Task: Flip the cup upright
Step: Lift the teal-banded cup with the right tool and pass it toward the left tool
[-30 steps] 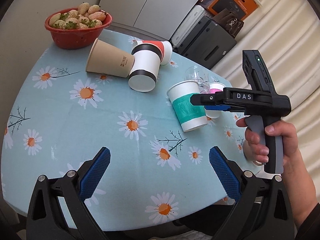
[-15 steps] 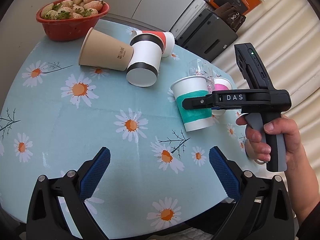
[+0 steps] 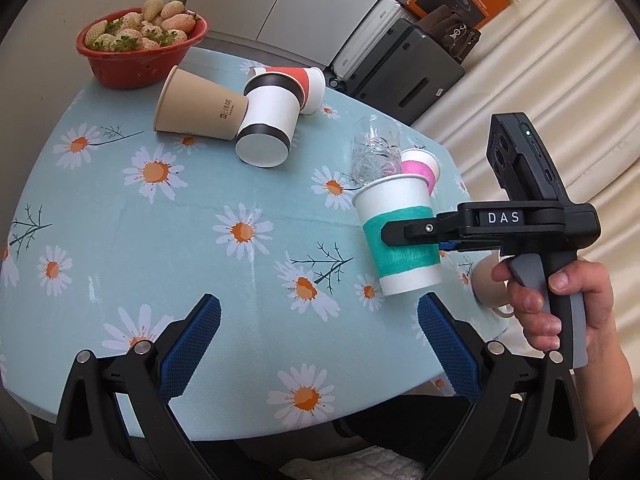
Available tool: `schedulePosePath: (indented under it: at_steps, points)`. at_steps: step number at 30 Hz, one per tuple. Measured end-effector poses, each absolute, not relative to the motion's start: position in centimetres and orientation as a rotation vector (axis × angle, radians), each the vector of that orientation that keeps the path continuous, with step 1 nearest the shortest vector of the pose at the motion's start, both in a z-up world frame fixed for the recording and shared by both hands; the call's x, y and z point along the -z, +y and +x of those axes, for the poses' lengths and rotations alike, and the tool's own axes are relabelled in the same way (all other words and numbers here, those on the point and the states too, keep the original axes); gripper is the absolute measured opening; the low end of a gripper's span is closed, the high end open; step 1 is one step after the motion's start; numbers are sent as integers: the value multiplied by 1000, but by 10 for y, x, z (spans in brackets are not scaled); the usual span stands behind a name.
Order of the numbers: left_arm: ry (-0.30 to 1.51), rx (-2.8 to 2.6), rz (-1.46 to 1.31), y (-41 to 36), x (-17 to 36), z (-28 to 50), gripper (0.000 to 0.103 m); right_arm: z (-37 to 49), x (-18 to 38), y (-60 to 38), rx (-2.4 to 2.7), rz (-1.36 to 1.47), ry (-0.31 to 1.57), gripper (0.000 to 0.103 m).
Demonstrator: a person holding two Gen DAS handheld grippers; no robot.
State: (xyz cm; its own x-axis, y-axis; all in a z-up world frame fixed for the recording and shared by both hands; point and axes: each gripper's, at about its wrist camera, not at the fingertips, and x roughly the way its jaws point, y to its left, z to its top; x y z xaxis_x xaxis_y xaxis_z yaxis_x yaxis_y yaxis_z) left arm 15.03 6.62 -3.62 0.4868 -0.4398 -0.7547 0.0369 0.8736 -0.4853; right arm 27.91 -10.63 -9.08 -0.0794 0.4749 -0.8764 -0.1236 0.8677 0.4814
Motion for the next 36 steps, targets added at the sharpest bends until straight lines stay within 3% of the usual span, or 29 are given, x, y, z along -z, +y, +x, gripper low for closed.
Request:
schedulePosePath:
  at_steps: [20, 23, 36]
  points:
    - [1110, 318, -366, 38, 45, 128, 96, 216, 120, -131, -449, 385, 1660, 66]
    - [1115, 317, -364, 36, 45, 129, 96, 216, 118, -133, -456, 404, 1657, 70]
    - [1119, 317, -342, 22, 36, 131, 96, 213, 86, -152, -466, 422, 1599, 71]
